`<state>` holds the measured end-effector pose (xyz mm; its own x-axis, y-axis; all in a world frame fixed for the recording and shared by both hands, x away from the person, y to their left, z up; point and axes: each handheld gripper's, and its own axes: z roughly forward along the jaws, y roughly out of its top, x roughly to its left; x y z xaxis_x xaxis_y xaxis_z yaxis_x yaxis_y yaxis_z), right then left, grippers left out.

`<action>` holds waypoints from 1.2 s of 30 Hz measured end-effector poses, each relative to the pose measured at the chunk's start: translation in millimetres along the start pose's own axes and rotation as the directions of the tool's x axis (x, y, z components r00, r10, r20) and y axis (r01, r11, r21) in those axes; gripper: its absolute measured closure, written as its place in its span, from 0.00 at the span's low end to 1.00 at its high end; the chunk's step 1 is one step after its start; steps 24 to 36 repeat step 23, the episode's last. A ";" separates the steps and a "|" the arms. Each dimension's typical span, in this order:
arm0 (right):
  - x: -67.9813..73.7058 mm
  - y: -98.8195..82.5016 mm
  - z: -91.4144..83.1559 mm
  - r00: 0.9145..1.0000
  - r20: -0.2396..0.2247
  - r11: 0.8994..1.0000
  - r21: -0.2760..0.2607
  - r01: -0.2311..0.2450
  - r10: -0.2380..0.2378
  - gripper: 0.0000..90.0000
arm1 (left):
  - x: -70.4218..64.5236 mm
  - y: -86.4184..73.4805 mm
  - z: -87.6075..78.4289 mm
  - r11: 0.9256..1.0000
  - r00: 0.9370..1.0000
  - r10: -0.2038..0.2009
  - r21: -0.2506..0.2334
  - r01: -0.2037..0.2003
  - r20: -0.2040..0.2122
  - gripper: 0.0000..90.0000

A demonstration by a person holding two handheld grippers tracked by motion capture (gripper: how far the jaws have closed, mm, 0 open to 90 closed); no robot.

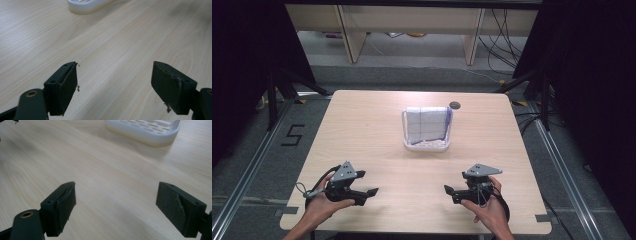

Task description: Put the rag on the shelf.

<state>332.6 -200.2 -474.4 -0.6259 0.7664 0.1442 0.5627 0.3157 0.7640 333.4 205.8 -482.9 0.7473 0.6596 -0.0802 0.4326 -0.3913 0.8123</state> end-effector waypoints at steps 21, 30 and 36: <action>-0.7 -19.3 0.4 0.999 -0.045 0.999 0.041 0.031 -0.030 0.19 | 5.0 -19.2 6.5 0.998 0.999 -0.018 0.058 0.020 -0.036 0.21; -0.5 -19.9 0.0 1.000 -0.014 0.999 0.047 0.020 -0.020 0.19 | 5.6 -19.5 6.9 0.998 0.999 -0.014 0.060 0.017 -0.035 0.21; -0.5 -19.9 0.0 1.000 -0.014 0.999 0.047 0.020 -0.020 0.19 | 5.6 -19.5 6.9 0.998 0.999 -0.014 0.060 0.017 -0.035 0.21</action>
